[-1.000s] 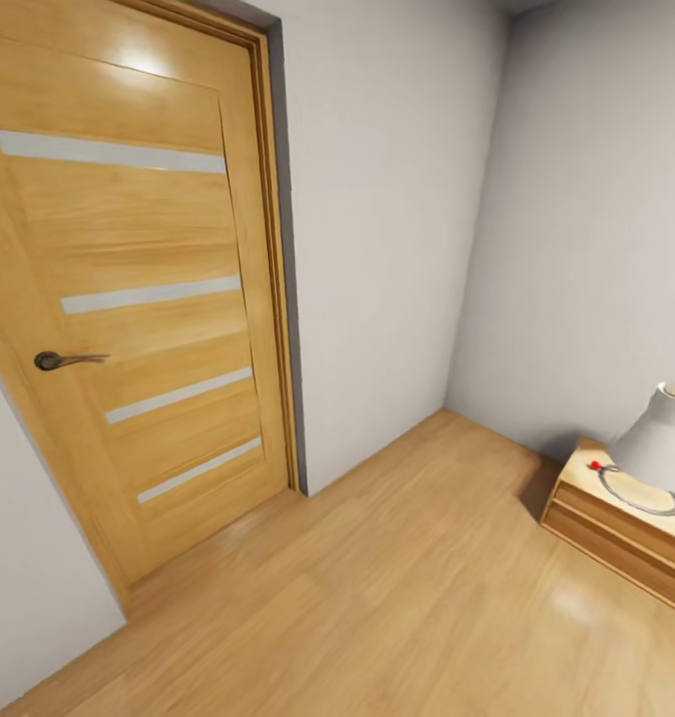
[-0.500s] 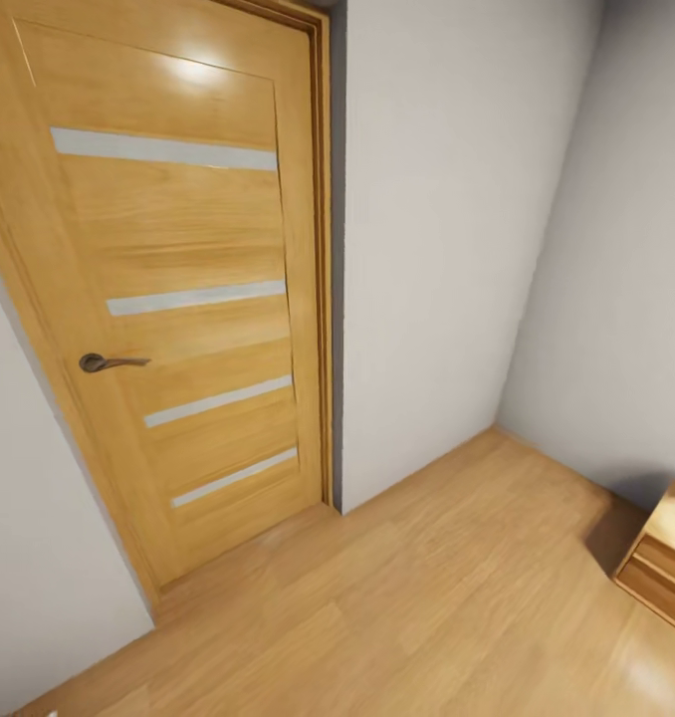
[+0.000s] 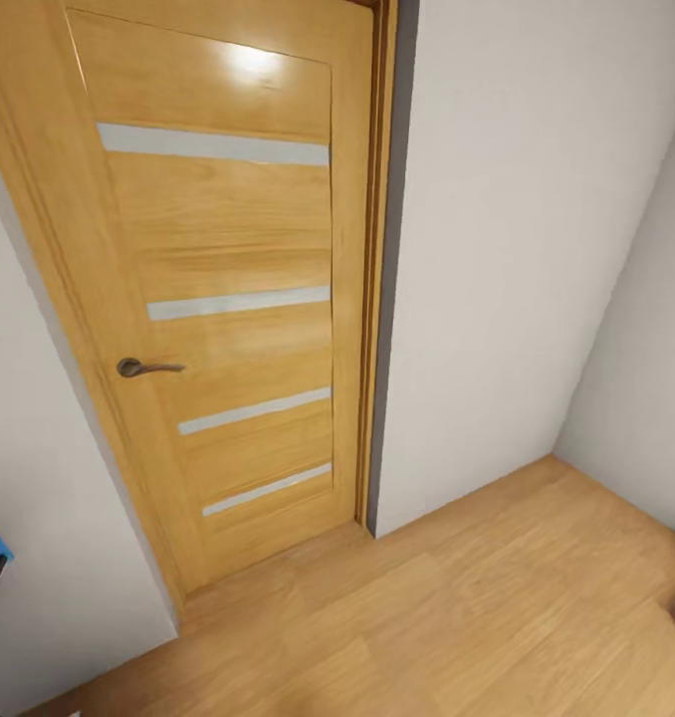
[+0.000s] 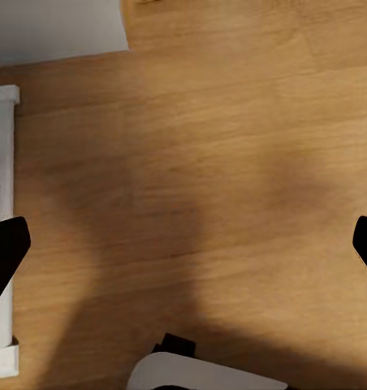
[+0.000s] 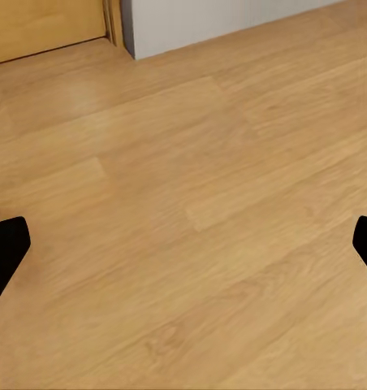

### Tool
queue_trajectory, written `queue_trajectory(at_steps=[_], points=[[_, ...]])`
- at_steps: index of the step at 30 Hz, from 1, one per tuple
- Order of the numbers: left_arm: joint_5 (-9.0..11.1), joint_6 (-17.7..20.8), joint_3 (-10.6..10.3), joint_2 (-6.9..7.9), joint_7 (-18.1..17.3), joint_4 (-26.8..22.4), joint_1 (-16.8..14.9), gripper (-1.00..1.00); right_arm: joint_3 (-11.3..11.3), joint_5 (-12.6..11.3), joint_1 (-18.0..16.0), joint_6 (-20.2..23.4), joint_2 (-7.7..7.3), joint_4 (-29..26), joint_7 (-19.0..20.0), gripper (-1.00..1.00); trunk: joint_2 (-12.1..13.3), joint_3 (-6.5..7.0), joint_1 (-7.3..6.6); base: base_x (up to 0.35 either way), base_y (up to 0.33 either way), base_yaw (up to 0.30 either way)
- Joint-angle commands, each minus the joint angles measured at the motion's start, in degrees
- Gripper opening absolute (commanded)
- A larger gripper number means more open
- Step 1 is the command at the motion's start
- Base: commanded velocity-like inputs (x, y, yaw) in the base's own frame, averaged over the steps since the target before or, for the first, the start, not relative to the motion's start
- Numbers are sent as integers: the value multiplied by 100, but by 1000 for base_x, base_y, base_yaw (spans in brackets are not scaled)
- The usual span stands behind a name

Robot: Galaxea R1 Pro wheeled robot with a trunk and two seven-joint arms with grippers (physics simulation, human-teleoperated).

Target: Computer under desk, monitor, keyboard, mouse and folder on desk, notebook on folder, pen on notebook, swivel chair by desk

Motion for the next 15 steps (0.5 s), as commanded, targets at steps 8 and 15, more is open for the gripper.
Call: queue_trajectory(at_steps=[8, 15], points=[[-25, -68, 14, -16, 8, -3, -2, 100, 5, 41, -3, -359, 2, 61, -47, 100, -4, -6, 4, 194, -53, 280], [-27, -96, 14, -20, 7, -3, -2, 100, 5, 41, -3, -397, 2, 71, -49, 100, -4, -6, 4, 45, -7, 280]])
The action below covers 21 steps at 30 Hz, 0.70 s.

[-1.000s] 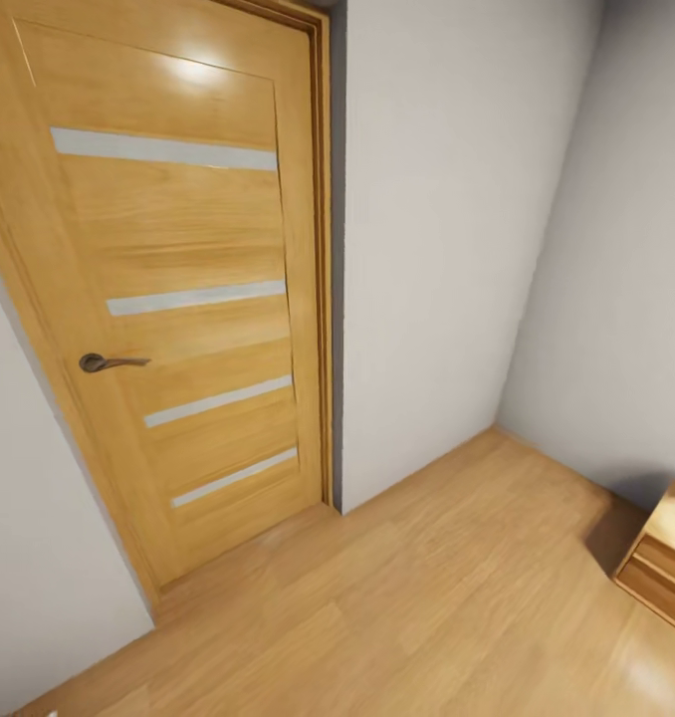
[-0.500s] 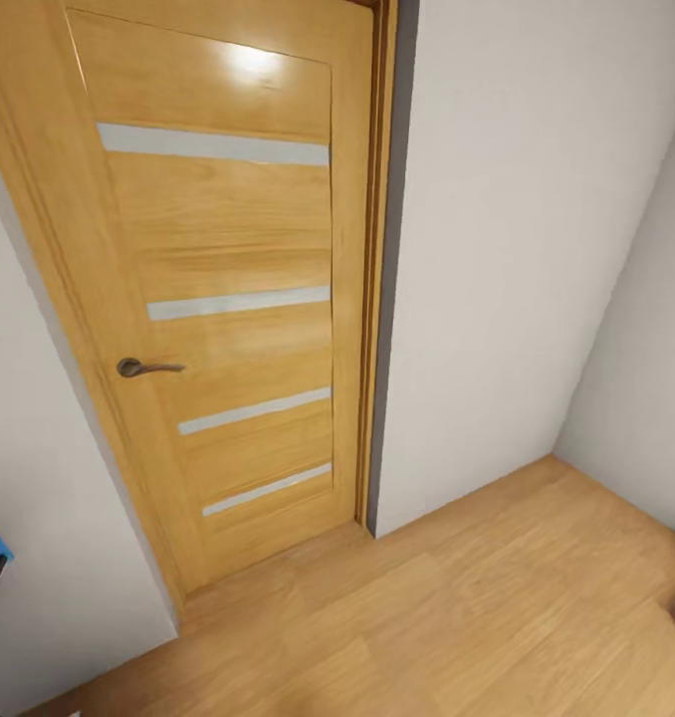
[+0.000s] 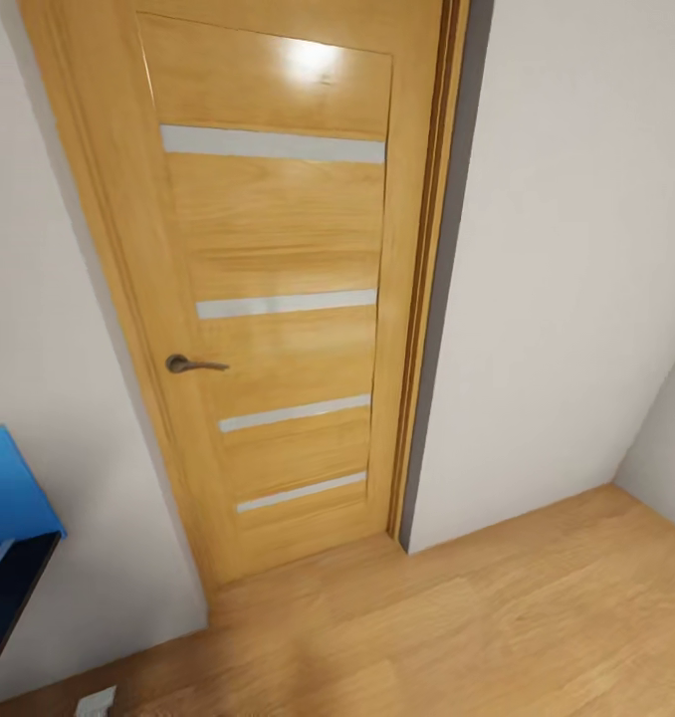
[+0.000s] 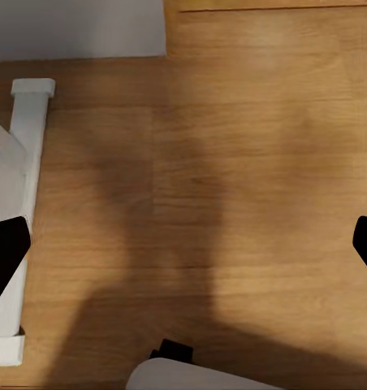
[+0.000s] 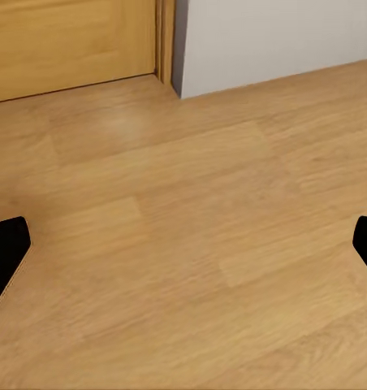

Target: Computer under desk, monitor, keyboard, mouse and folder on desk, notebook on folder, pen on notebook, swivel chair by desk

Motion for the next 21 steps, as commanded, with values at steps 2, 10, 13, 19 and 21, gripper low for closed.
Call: queue_trajectory(at_steps=[2, 10, 13, 19, 21], points=[[-11, -12, 19, -2, 14, -2, -2, 100, -2, 41, -3, -12, 1, 2, -39, 100, -5, -6, 2, 148, -2, 280], [-13, -13, 18, -8, 16, -2, -2, 100, -1, 41, -3, -15, 1, 11, -38, 100, -5, -6, 2, 272, -1, 280], [-16, -13, 13, -10, 17, -2, -2, 100, -1, 41, -3, -15, 1, 12, -39, 100, -5, -6, 2, 310, 0, 280], [-17, -14, 13, -11, 17, -2, -2, 100, -1, 41, -3, -15, 1, 12, -37, 100, -5, -6, 2, 207, 0, 280], [-17, -14, 12, -8, 17, -2, -2, 100, -1, 41, -3, -15, 1, 12, -38, 100, -5, -6, 2, 74, 0, 280]])
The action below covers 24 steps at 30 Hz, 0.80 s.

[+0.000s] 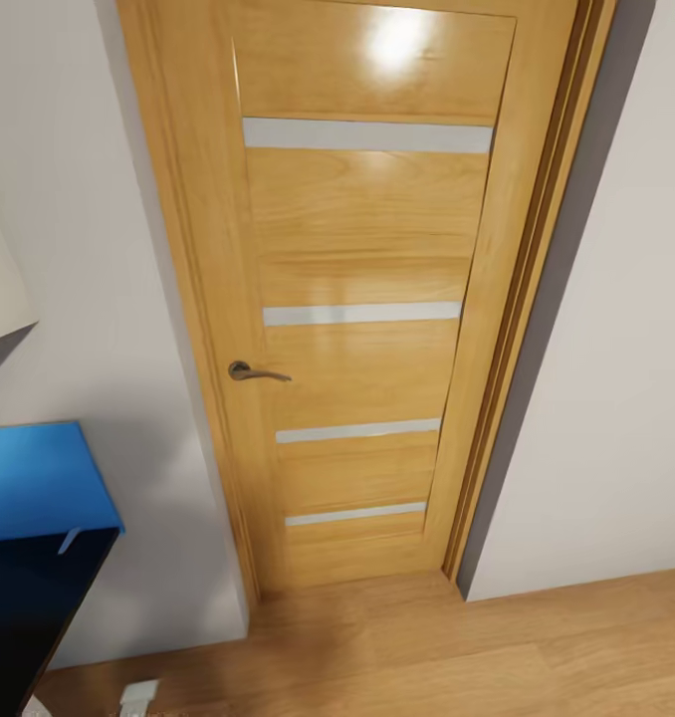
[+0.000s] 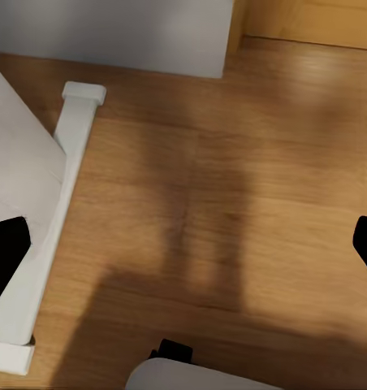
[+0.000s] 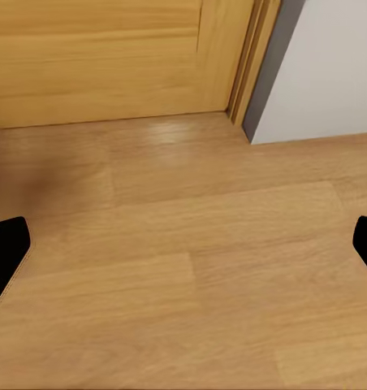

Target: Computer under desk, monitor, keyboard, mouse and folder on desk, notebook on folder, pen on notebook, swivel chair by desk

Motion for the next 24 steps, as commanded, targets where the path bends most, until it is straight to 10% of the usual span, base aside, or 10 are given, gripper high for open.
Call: queue_trajectory(at_steps=[1, 24], points=[[-12, -11, 17, -1, 11, -2, -2, 100, -2, 41, -3, -10, 1, 2, -41, 100, -5, -6, 2, 53, 0, 280], [-3, 63, 17, 3, 11, -2, -2, 100, -2, 43, -3, -1, 1, 77, -40, 100, -5, -6, 2, -205, -121, 280]])
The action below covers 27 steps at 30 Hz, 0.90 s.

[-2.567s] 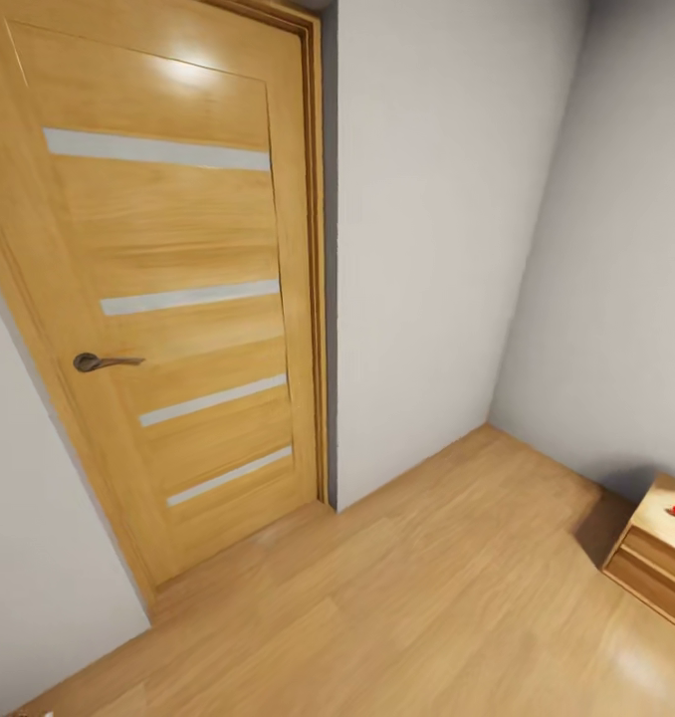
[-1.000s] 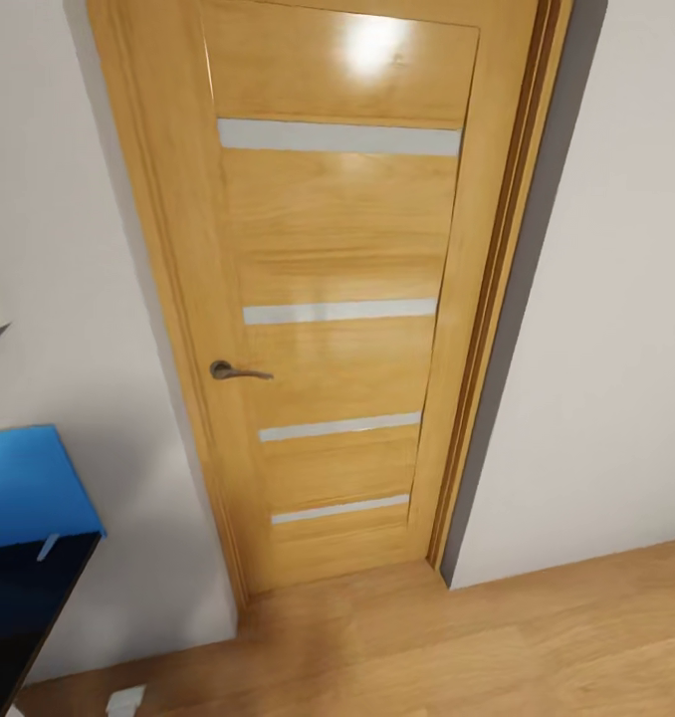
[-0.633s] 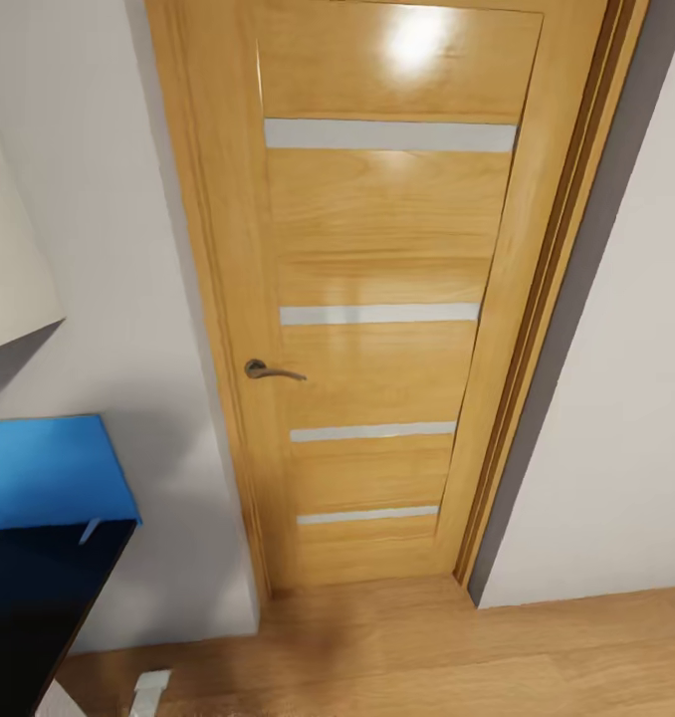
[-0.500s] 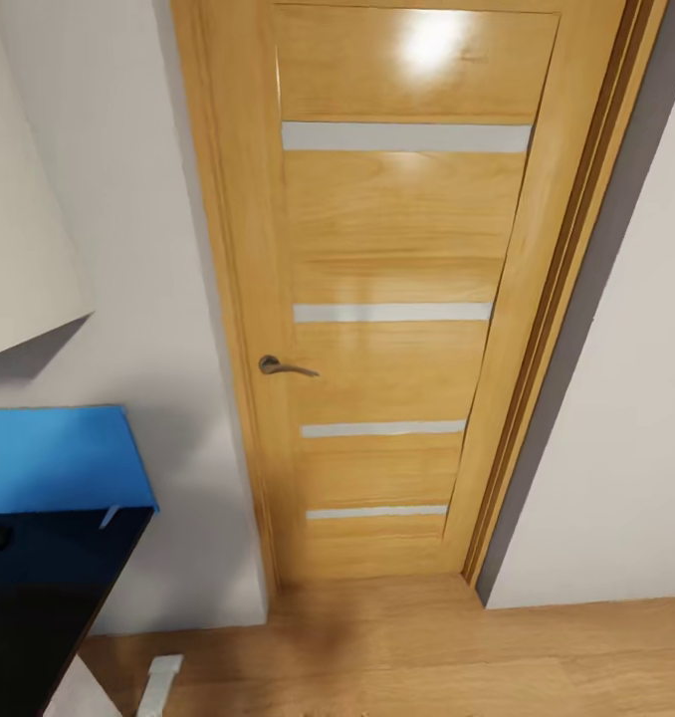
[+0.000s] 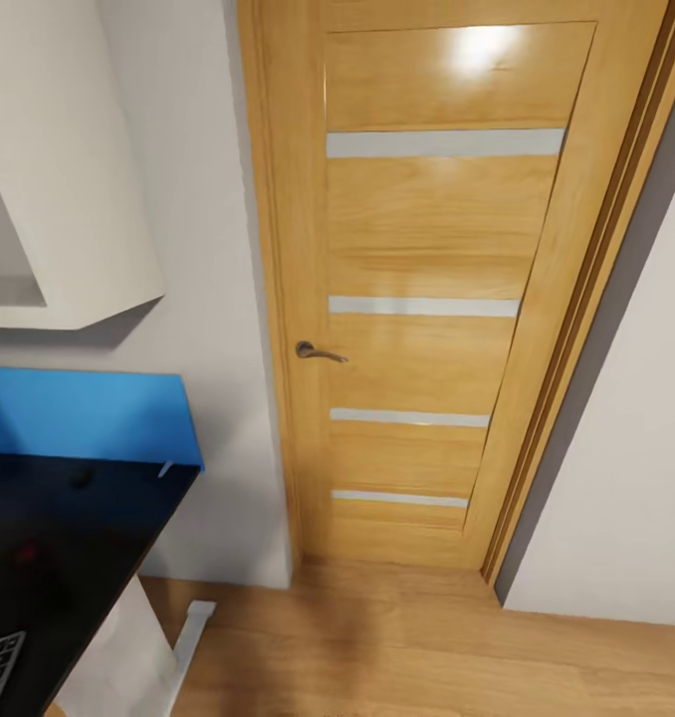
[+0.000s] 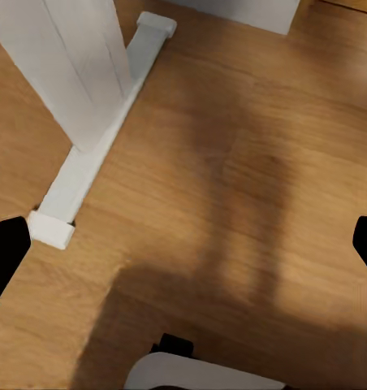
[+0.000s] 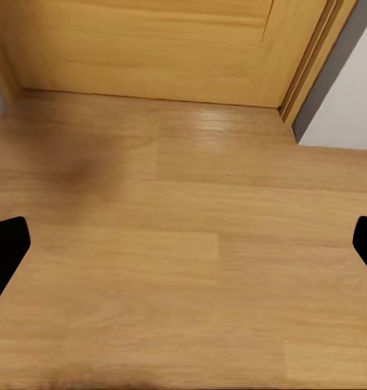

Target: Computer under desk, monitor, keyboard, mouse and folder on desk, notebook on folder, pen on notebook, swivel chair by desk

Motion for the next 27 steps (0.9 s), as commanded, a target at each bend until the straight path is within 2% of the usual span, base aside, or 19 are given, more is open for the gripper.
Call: queue_trajectory(at_steps=[1, 7, 18, 27], points=[[-12, -12, 17, -3, 14, -3, -2, 100, -2, 41, -3, -8, 1, 13, -40, 100, -5, -6, -2, -184, -288, 280], [-12, -8, 17, -3, 14, -3, -2, 100, -2, 39, -3, -13, 1, 48, -40, 100, -5, -6, -2, -134, -313, 281], [-12, -16, 22, -1, 15, -3, -2, 100, -2, 39, -3, -14, 1, 51, -42, 100, -5, -6, -2, -23, -315, 282], [-12, -39, 17, -3, 13, -3, -2, 100, -2, 47, -3, -73, 1, 48, -60, 100, -5, -6, -2, -1, -40, 283]])
